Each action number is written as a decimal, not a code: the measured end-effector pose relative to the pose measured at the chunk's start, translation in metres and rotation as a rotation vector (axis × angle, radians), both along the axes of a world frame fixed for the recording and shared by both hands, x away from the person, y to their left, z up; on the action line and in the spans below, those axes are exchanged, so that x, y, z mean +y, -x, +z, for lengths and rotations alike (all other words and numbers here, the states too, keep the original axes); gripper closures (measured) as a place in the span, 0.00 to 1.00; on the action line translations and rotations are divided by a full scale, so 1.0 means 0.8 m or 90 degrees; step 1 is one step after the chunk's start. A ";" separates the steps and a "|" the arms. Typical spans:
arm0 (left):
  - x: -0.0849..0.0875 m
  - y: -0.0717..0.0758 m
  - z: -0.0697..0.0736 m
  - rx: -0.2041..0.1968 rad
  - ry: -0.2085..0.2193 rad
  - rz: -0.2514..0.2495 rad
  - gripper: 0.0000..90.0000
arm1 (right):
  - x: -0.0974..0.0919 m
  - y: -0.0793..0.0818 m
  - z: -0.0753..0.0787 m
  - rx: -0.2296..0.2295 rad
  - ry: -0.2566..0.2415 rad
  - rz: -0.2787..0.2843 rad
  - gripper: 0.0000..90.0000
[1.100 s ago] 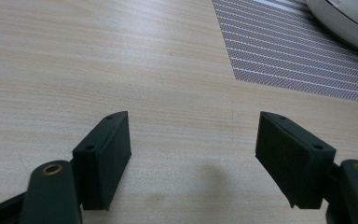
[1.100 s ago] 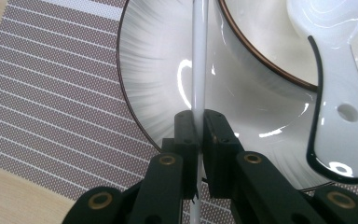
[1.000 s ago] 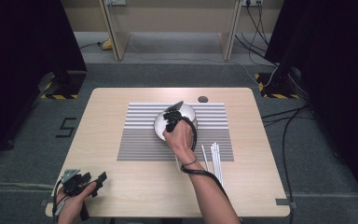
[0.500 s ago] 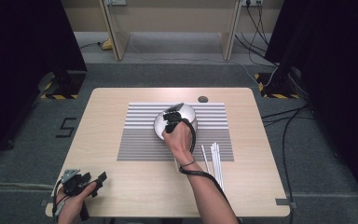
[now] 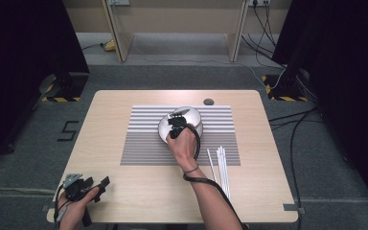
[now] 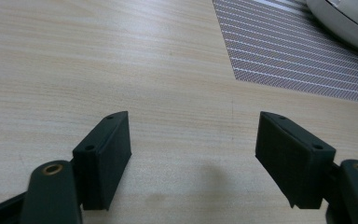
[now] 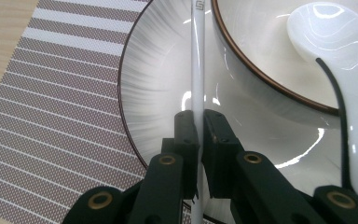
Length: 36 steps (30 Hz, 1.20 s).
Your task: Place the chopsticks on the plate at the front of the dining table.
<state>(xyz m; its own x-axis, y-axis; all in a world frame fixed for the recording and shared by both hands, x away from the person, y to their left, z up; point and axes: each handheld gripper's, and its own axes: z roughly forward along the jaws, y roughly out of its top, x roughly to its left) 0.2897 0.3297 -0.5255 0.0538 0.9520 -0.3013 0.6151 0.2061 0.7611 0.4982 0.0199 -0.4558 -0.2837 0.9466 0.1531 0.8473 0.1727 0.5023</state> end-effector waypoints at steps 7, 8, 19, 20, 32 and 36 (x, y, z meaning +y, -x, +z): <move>0.000 0.000 0.000 0.000 -0.001 0.000 0.28 | -0.001 -0.003 -0.002 -0.003 -0.009 -0.009 0.95; 0.000 0.000 0.000 0.000 -0.001 0.000 0.28 | 0.000 -0.003 -0.002 -0.004 -0.010 -0.010 0.95; 0.000 0.000 0.000 0.000 -0.001 0.001 0.28 | 0.002 -0.006 -0.006 -0.011 -0.016 -0.017 0.95; 0.000 0.000 0.000 0.000 -0.001 0.001 0.28 | 0.003 -0.005 -0.006 -0.013 -0.016 -0.018 0.95; 0.000 0.000 0.000 0.000 -0.001 0.000 0.28 | 0.009 -0.007 -0.008 -0.019 -0.019 -0.023 0.95; 0.000 0.000 0.000 0.000 -0.002 0.000 0.28 | 0.010 -0.008 -0.009 -0.019 -0.020 -0.024 0.95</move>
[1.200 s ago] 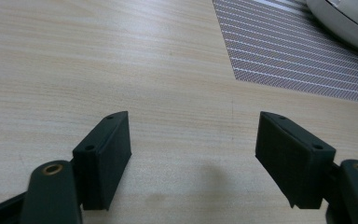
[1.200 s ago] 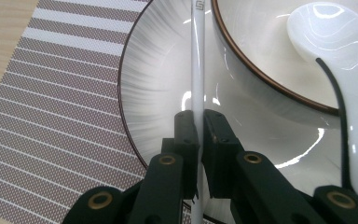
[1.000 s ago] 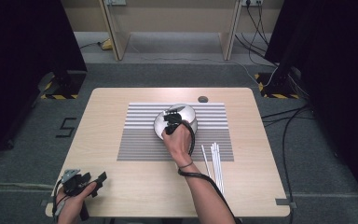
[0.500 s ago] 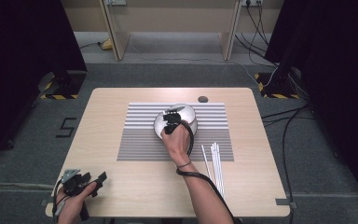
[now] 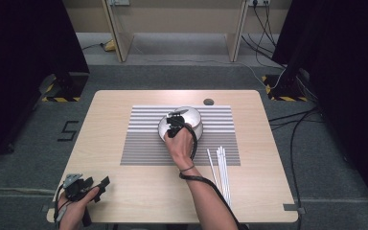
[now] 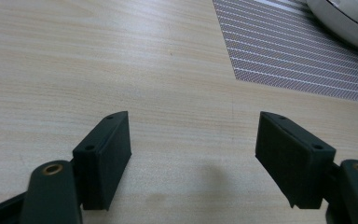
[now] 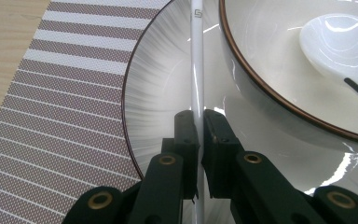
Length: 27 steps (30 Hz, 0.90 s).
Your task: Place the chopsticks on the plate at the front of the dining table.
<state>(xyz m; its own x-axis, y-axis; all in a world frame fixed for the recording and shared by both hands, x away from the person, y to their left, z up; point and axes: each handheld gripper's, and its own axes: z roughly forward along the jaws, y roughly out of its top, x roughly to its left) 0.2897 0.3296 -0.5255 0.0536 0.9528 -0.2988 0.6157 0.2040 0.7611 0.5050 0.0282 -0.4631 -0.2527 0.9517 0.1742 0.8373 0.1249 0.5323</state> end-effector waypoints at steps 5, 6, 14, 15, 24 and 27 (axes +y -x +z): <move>0.000 0.000 0.000 0.000 0.000 0.000 0.28 | 0.002 -0.002 -0.001 0.002 -0.003 -0.004 0.95; 0.000 0.000 0.000 0.000 0.000 0.000 0.28 | 0.002 -0.002 -0.001 0.000 -0.003 -0.004 0.95; 0.000 0.000 0.000 0.000 0.001 0.000 0.28 | 0.004 -0.006 -0.003 0.000 -0.007 -0.008 0.95; 0.000 0.000 0.000 0.000 0.001 0.000 0.28 | 0.004 -0.006 -0.004 0.000 -0.007 -0.008 0.95; 0.000 0.000 0.000 0.000 0.001 0.000 0.28 | 0.006 -0.008 -0.004 0.001 -0.014 -0.012 0.95; 0.000 0.000 0.000 0.000 0.000 0.000 0.28 | 0.006 -0.009 -0.005 -0.002 -0.014 -0.013 0.95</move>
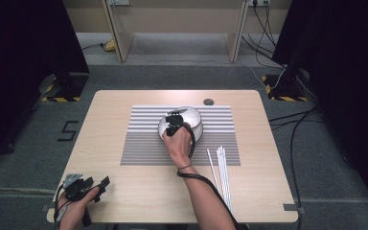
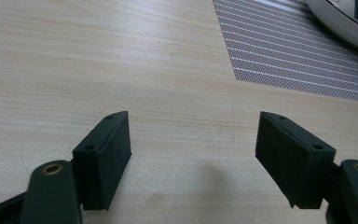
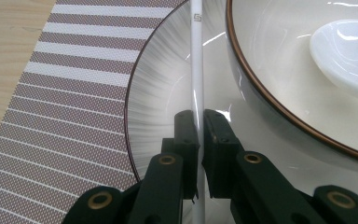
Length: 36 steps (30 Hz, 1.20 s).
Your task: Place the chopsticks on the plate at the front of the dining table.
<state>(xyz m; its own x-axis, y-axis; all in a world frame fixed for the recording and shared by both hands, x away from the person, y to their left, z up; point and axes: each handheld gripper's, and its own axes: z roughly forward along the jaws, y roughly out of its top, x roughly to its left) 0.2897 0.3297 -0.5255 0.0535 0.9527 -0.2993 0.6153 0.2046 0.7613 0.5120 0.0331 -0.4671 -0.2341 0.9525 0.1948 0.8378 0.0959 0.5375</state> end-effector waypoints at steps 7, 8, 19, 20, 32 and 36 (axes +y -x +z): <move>0.000 0.000 0.000 0.000 0.001 0.000 0.28 | 0.001 -0.001 -0.001 0.000 -0.005 -0.003 0.95; 0.000 0.000 0.000 0.000 0.000 0.000 0.28 | 0.001 -0.001 -0.001 -0.001 -0.006 -0.004 0.95; 0.000 0.000 0.000 0.000 0.001 0.000 0.28 | 0.002 -0.002 -0.004 -0.003 -0.011 -0.011 0.95; 0.000 0.000 0.000 0.000 0.001 -0.001 0.28 | 0.002 -0.002 -0.004 -0.004 -0.011 -0.011 0.95; 0.000 0.000 0.000 0.000 0.000 -0.001 0.28 | 0.003 -0.001 -0.004 -0.010 -0.024 -0.012 0.93; 0.000 0.000 0.000 0.000 0.000 -0.001 0.28 | 0.002 0.000 -0.003 -0.017 -0.024 -0.008 0.88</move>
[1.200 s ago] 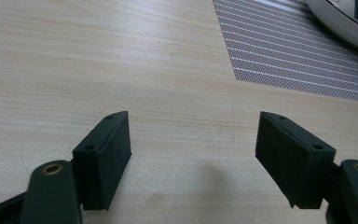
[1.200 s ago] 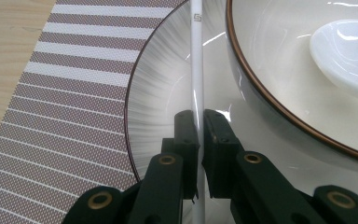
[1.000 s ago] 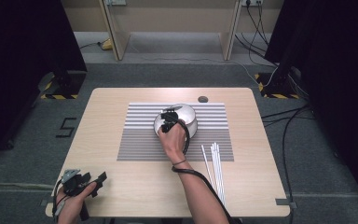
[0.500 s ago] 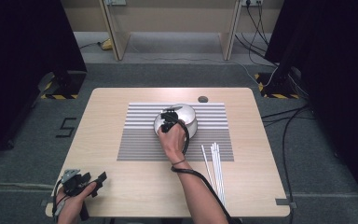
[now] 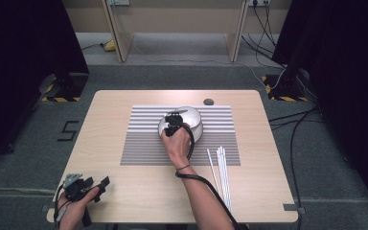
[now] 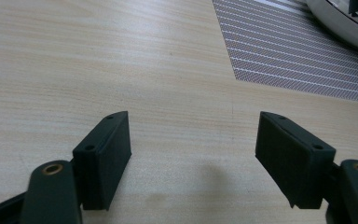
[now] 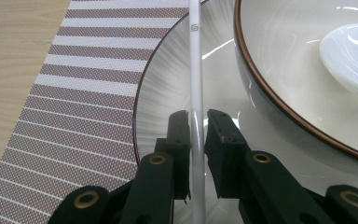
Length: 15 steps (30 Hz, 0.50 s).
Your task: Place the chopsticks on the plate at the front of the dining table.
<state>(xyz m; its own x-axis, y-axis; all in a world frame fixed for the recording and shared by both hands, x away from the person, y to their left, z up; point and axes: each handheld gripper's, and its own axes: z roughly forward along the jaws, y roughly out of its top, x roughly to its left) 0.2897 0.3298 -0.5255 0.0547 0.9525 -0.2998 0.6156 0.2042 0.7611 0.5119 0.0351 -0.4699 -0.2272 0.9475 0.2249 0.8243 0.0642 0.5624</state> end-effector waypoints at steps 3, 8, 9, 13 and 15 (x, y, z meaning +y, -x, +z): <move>0.000 0.000 0.000 0.000 0.000 0.000 0.28 | -0.001 0.001 0.001 -0.003 -0.003 0.000 0.86; 0.000 0.000 0.000 0.000 0.000 0.000 0.28 | -0.001 0.006 0.003 0.003 -0.014 -0.003 0.83; 0.000 0.000 0.000 0.000 0.001 0.000 0.28 | -0.002 0.007 0.003 0.002 -0.012 -0.001 0.83; 0.000 0.000 0.000 0.000 0.001 0.000 0.28 | -0.002 0.011 0.007 0.000 -0.017 0.003 0.82; 0.000 0.000 0.000 0.000 0.001 0.000 0.28 | -0.002 0.013 0.010 -0.001 -0.017 0.003 0.82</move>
